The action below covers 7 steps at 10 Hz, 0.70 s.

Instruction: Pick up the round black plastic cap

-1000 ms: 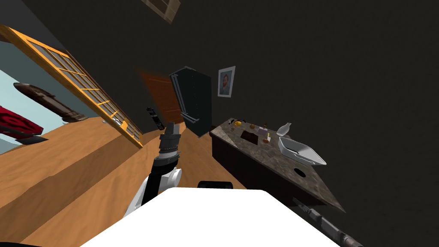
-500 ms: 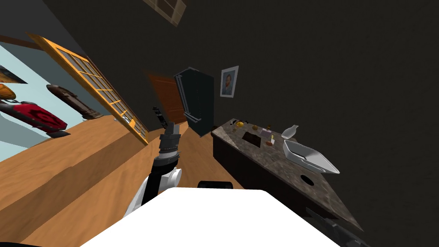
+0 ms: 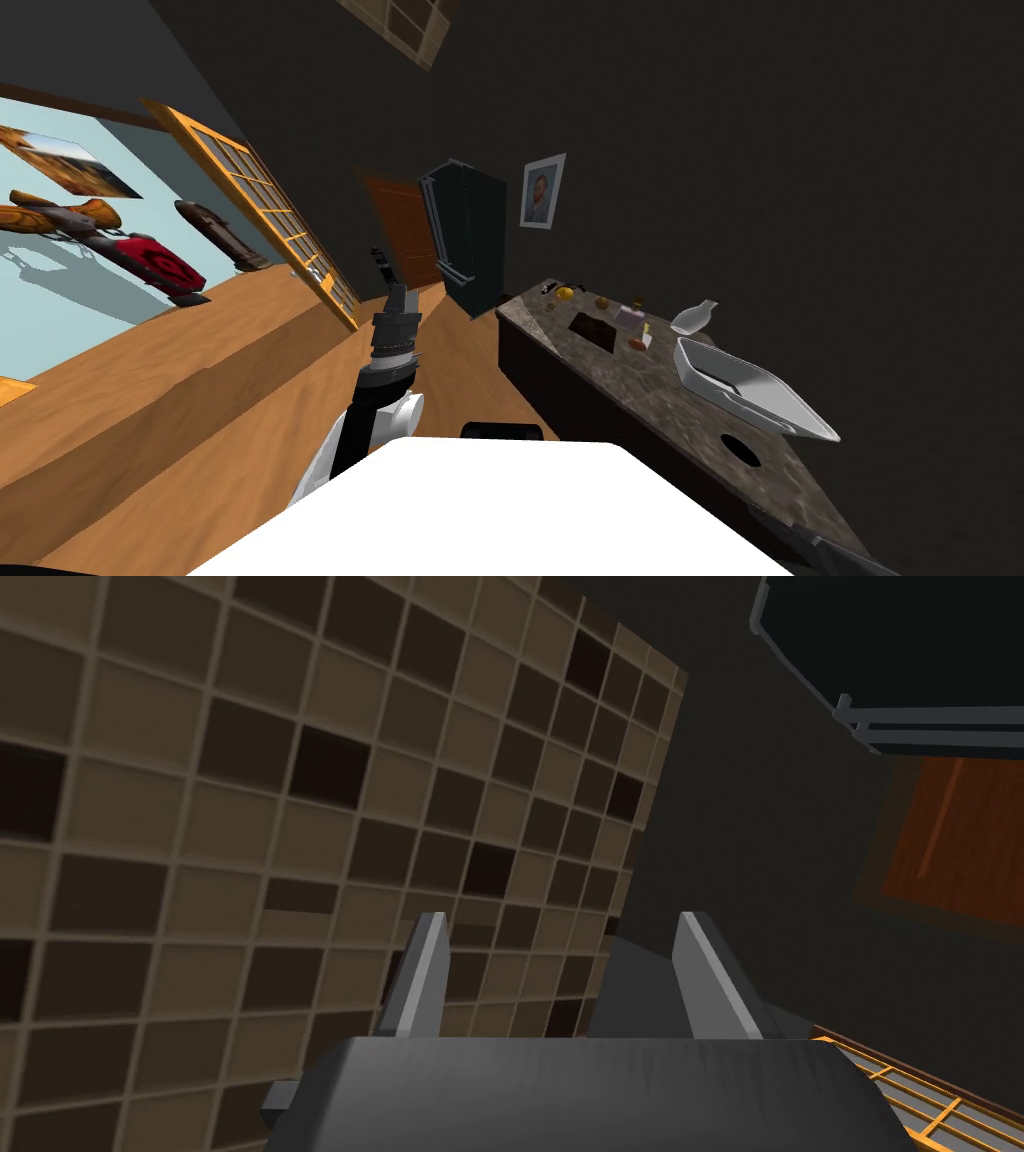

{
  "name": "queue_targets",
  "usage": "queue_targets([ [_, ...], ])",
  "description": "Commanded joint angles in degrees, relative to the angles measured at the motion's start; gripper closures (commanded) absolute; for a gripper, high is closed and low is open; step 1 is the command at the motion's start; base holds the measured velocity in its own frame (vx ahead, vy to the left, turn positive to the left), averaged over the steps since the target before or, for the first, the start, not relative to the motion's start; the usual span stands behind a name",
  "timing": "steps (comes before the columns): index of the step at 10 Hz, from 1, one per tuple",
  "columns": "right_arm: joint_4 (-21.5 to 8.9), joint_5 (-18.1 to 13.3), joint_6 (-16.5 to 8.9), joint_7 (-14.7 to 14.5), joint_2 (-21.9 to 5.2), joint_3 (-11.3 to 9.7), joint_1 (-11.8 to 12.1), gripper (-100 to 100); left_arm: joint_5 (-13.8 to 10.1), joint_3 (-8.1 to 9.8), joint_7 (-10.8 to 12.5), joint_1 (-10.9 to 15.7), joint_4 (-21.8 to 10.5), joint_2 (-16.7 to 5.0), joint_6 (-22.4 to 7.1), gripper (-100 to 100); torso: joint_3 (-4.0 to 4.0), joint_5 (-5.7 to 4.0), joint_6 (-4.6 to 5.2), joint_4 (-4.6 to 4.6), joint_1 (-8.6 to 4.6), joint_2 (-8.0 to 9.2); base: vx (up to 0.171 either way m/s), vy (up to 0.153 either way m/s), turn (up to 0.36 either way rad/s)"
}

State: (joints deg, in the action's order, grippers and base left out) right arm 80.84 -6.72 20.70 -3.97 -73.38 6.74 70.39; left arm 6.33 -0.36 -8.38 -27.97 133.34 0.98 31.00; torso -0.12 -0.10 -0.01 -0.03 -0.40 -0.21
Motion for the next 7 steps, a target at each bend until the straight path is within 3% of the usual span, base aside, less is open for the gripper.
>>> queue_targets([
  [1, -1.61, -0.61, -0.21, -0.59, -2.27, -0.57, -0.35, -100, 0.0, 0.0, 0.0, 0.0, 0.0, 0.0, 0.0, 0, 0.0, 0.0, 0.0, 0.0, 0.0, 0.0, 0.062, -0.115, 0.123],
  [4, -2.94, -1.56, -0.74, -1.53, -5.13, -1.39, -0.99, -100, 0.0, 0.0, 0.0, -0.01, 0.0, 0.0, 0.0, 0, -0.1, -0.01, 0.0, -0.04, -0.04, -0.16, 0.093, -0.113, 0.104],
  [5, -2.94, -1.38, -0.46, -1.33, -4.46, -1.37, -1.05, -100, 0.0, 0.0, 0.0, -0.01, 0.0, 0.0, 0.0, 0, -0.13, -0.03, -0.02, -0.05, -0.13, -0.22, 0.048, -0.066, 0.043],
  [6, -3.02, -1.41, -0.47, -1.35, -4.62, -1.39, -1.12, 0, 0.0, 0.0, 0.0, -0.01, 0.0, 0.0, 0.0, 0, -0.05, -0.01, 0.05, -0.02, 0.1, -0.06, 0.009, -0.013, -0.001],
  [7, -3.87, -2.06, -0.89, -2.0, -2.73, -2.71, -2.8, -100, 0.0, 0.0, 0.0, 0.0, 0.0, 0.01, 0.0, 0, 0.05, 0.05, 0.05, 0.02, 0.3, 0.09, 0.016, -0.024, 0.102],
])
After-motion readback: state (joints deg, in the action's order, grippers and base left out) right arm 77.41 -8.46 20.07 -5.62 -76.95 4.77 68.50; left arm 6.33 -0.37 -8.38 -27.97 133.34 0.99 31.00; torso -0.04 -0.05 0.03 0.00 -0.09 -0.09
